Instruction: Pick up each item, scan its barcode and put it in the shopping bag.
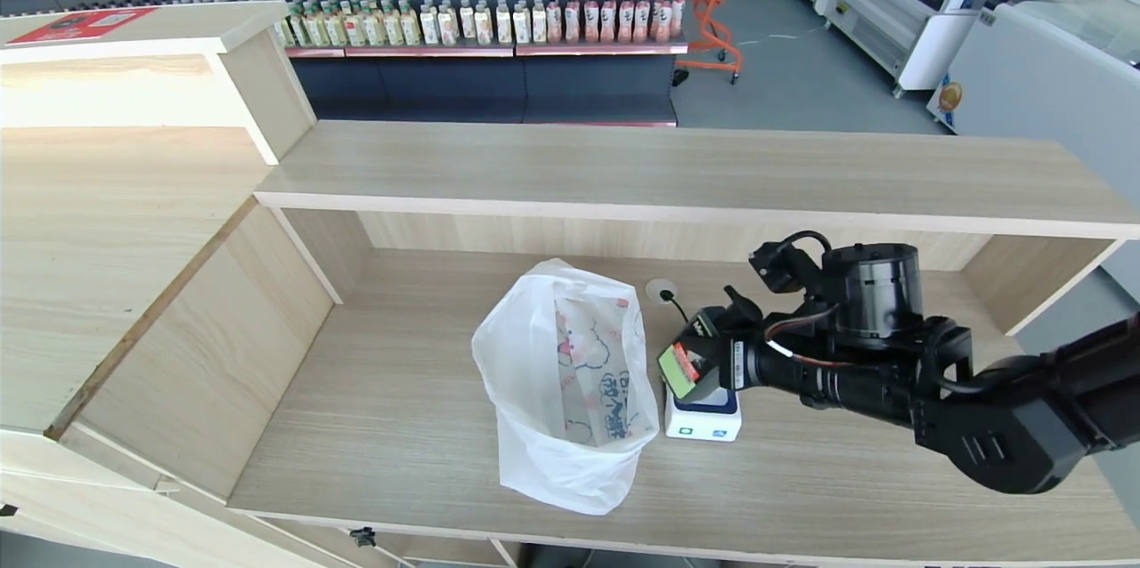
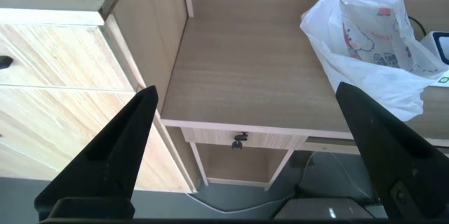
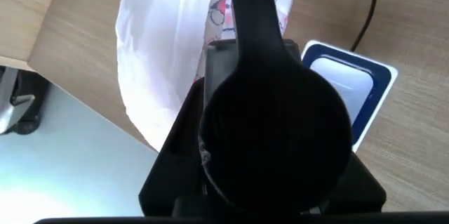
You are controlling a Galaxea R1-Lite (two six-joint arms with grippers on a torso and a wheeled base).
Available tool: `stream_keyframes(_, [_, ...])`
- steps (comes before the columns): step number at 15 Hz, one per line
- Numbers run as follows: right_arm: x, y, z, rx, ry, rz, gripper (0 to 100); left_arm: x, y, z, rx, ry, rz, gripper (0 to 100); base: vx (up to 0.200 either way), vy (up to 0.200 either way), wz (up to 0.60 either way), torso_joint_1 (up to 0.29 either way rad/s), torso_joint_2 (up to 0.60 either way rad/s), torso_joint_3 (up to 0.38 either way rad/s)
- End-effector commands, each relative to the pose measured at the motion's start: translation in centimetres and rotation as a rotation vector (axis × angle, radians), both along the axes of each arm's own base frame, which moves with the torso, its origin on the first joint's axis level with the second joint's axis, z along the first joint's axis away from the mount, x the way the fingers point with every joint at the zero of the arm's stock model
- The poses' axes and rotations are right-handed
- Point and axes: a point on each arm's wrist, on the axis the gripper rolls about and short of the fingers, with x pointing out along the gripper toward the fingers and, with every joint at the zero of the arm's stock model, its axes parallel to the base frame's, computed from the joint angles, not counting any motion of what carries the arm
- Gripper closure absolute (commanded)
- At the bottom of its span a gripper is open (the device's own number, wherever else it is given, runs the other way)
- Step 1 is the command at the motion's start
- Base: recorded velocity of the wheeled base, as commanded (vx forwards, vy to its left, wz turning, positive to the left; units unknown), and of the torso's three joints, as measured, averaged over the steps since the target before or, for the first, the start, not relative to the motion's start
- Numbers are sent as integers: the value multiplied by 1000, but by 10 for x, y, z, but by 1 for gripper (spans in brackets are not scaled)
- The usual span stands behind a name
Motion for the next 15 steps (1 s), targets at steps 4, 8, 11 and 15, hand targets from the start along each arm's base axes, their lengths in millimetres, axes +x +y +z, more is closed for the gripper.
stream_keyframes(4, [53, 25, -57, -80, -129, 16, 100, 0, 0, 0, 0, 0, 0, 0, 0, 0, 0, 0, 0, 0])
stream_keyframes(8, [74, 70, -68, -61, -187, 135, 100, 0, 0, 0, 0, 0, 0, 0, 0, 0, 0, 0, 0, 0])
stream_keyframes(11, [75, 90, -87, -128, -185, 196, 100, 0, 0, 0, 0, 0, 0, 0, 0, 0, 0, 0, 0, 0])
stream_keyframes(15, [76, 107, -103, -166, -199, 238, 100, 0, 0, 0, 0, 0, 0, 0, 0, 0, 0, 0, 0, 0])
